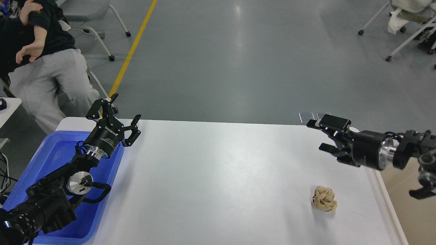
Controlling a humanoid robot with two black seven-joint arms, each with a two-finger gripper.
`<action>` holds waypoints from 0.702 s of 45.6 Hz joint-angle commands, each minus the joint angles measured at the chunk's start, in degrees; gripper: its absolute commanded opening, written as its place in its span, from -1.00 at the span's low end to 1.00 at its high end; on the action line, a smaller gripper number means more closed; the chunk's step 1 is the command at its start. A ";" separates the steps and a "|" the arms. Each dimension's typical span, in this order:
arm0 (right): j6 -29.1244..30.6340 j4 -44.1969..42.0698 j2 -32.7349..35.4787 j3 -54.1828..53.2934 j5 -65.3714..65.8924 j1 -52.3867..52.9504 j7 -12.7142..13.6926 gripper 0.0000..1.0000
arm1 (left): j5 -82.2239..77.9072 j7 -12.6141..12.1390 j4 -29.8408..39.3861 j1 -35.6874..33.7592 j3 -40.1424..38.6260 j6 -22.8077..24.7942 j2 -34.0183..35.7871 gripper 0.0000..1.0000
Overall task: Tidy desktop
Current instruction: 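Swing the right gripper sideways and lower it toward the crumpled paper ball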
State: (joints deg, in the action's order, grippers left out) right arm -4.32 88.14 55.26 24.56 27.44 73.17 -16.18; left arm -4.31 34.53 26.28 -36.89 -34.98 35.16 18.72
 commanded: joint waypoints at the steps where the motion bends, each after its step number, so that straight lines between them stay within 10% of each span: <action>1: -7.01 -0.77 -3.75 18.14 9.12 7.33 0.01 1.00 | 0.00 -0.07 0.00 -0.02 0.00 0.00 0.00 1.00; 32: -14.66 -13.43 -21.42 29.59 8.95 1.10 -0.08 1.00 | 0.00 -0.07 0.00 -0.02 0.00 0.00 0.00 1.00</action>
State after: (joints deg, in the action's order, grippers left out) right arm -15.61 80.05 40.05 51.45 36.16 78.55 -16.19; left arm -4.31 34.45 26.28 -36.92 -34.98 35.16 18.72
